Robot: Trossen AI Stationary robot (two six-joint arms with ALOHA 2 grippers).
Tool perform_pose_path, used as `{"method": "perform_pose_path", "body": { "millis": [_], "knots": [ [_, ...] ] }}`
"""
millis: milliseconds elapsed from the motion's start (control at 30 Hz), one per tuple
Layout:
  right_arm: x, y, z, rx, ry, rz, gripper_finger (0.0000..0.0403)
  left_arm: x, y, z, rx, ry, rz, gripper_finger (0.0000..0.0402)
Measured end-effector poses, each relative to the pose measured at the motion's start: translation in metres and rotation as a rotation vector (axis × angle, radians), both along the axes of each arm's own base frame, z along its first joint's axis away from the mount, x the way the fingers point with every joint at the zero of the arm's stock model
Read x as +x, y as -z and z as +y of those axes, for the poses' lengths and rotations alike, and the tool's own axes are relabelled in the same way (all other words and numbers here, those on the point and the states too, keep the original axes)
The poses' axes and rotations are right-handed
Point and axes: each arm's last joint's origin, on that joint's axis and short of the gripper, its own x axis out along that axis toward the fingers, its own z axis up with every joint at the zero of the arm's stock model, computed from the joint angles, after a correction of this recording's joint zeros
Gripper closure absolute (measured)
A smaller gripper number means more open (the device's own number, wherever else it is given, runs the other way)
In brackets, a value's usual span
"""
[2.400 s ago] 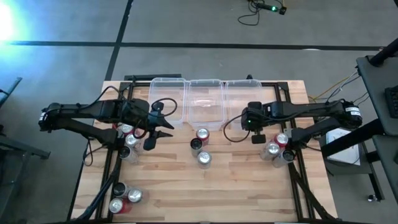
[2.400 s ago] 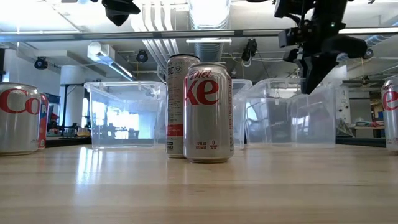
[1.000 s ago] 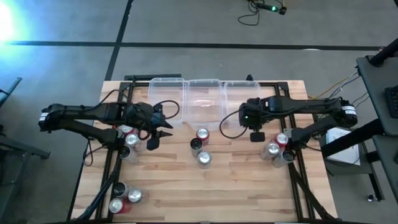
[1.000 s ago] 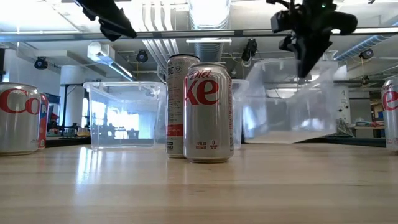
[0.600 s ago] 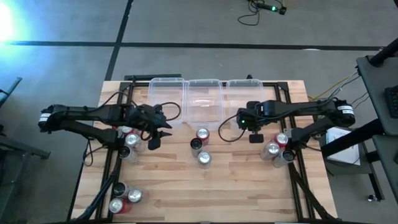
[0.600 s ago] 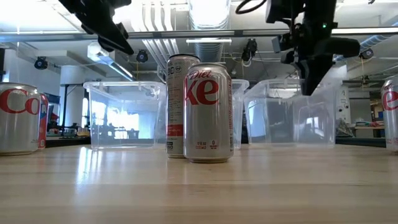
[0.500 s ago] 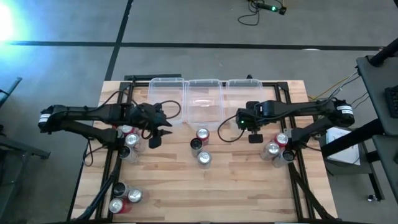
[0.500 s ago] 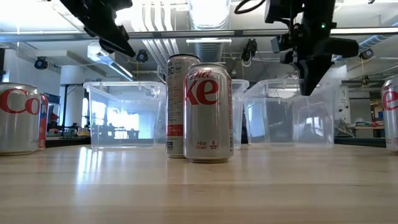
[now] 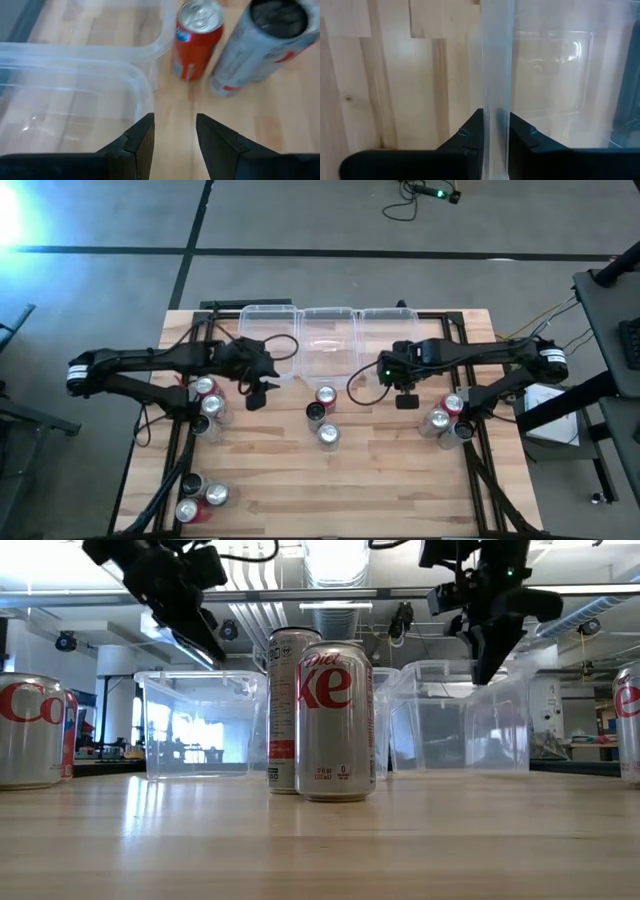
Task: Sort soda cans
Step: Move the transparent bins to the top middle of the table
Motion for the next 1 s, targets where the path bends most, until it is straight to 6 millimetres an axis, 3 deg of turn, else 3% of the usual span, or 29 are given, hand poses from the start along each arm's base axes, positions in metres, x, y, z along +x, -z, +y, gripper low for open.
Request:
{"method": "perform_pose_path", "body": {
  "millis": [233, 433, 733, 1000],
  "knots": [
    [0.001, -0.015, 0.000, 0.002, 0.026, -0.018, 0.0276, 0.008, 0.008, 0.004, 0.046, 0.010, 0.044, 0.0272],
    [0.006, -0.026, -0.001, -0.004, 0.033, -0.078, 0.0241, 0.013, 0.011, 0.009, 0.081, -0.019, 0.057, 0.0272],
    [0.014, -0.043, -0.001, -0.016, 0.021, -0.174, 0.0218, 0.005, -0.005, 0.011, 0.114, -0.012, 0.031, 0.0272],
    [0.042, -0.047, -0.001, 0.026, -0.095, -0.434, 0.0222, 0.008, 0.009, 0.016, 0.114, 0.010, 0.129, 0.0272]
  ]
}}
